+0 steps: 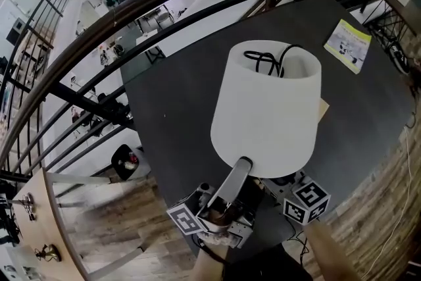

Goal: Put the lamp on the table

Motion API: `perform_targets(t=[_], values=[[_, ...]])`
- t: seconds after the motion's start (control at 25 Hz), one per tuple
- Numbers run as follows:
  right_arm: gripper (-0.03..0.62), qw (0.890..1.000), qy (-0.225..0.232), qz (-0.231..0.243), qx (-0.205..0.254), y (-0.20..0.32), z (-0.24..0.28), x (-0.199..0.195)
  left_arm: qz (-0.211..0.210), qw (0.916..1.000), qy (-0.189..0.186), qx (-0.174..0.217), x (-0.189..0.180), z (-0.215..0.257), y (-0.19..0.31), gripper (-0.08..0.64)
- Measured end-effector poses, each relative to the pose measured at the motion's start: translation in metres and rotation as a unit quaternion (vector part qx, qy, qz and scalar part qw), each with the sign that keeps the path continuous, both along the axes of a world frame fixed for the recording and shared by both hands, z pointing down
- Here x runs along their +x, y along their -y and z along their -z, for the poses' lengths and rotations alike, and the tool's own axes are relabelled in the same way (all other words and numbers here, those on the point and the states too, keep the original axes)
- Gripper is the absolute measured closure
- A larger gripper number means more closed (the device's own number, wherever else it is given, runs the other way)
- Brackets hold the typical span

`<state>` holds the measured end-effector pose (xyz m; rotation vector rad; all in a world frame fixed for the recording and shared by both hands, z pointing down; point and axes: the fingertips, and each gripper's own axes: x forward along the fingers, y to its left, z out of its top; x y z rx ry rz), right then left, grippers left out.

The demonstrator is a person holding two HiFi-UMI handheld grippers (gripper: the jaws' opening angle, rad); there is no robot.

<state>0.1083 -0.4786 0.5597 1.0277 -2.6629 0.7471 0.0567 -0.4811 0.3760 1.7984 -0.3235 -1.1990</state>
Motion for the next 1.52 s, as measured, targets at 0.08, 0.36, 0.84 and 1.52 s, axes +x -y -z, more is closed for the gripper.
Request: perform_targets(t=[0.08, 0.36, 0.84, 1.52], values=[[0.351, 1.000, -0.008, -0.013, 0.000, -0.007, -0.003, 0.008, 0.002, 1.0000, -0.002, 0.002, -0.001, -0.001, -0.004, 0.529], [0.353, 0.999, -0.010, -0.042, -0.015, -0.039, -0.013, 0.027, 0.012, 0.9999, 0.000, 0.006, -0.004, -0.003, -0.022, 0.522], [0.353, 0.999, -0.025, -0.046, -0.011, -0.071, -0.014, 0.034, 0.033, 0.9994, 0.003, 0.007, -0.007, -0.013, -0.053, 0.494], [0.353, 0.998, -0.062, -0.011, 0.016, -0.103, -0.011, 0.036, 0.047, 0.9988, 0.012, -0.001, -0.001, -0.025, -0.086, 0.476]])
